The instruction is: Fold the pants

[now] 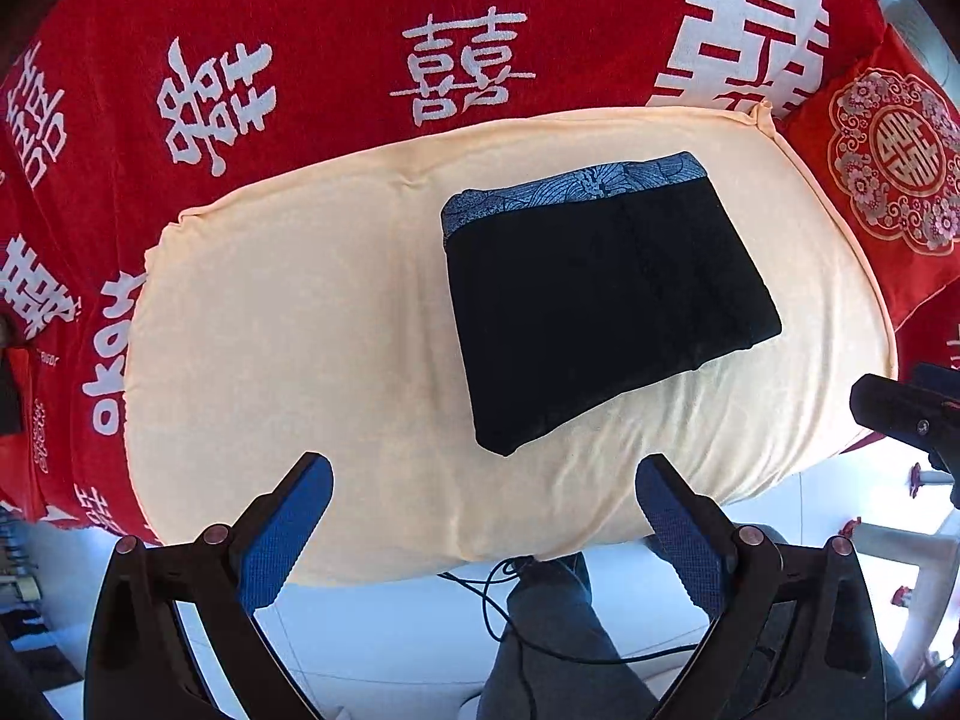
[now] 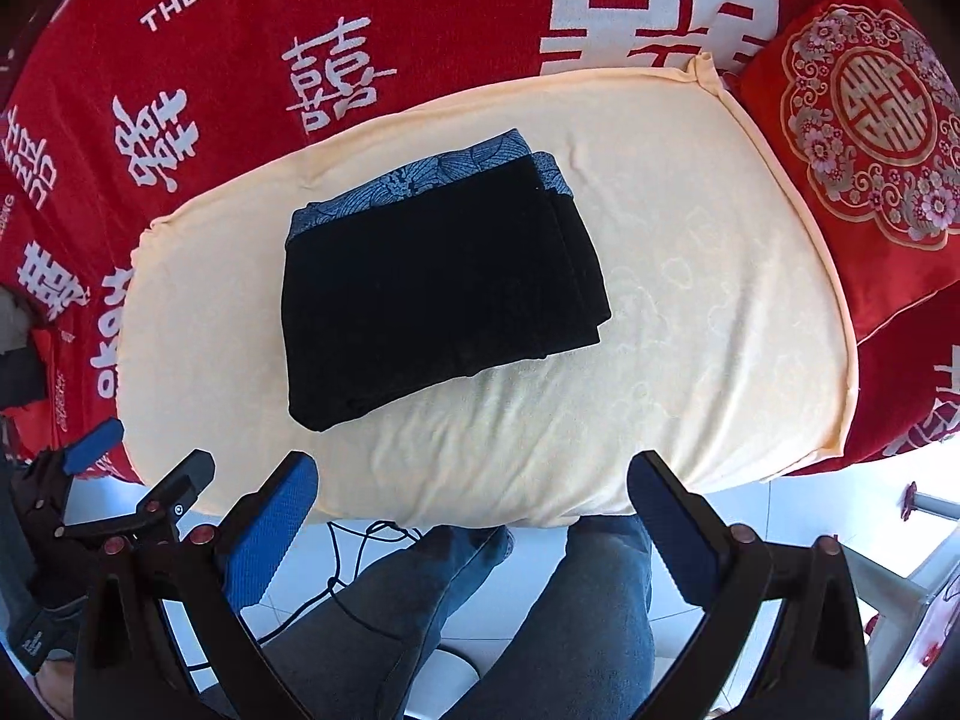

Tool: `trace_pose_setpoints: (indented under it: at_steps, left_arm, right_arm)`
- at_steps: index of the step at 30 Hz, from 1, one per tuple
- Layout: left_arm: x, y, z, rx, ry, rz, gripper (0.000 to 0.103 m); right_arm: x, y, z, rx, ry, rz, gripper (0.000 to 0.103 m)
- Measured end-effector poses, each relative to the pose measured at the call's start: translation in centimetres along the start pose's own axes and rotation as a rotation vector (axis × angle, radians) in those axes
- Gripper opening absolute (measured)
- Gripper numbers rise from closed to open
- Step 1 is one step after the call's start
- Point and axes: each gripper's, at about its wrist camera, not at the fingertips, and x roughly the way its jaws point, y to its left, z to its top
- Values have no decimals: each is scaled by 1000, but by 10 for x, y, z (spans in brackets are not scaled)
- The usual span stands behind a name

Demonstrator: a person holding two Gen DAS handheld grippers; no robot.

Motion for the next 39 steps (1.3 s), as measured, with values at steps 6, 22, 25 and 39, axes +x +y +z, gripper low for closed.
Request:
trace_pose_setpoints:
  at_steps: [6, 22, 25, 39]
  left_arm:
    - [-11, -2, -1, -52, -27, 25, 101]
    - [-30, -46, -10, -118, 10, 35, 101]
    - [-31, -49, -11, -129, 14, 29, 101]
    - [-37, -54, -10, -93, 5, 44, 101]
  right_arm:
    - [-8, -1, 8, -74, 6, -21, 103]
    - [-24, -27, 11, -176, -3, -54, 103]
    - [-24, -26, 9, -199, -3, -53, 103]
    - [-24, -23, 6, -208, -6, -38, 103]
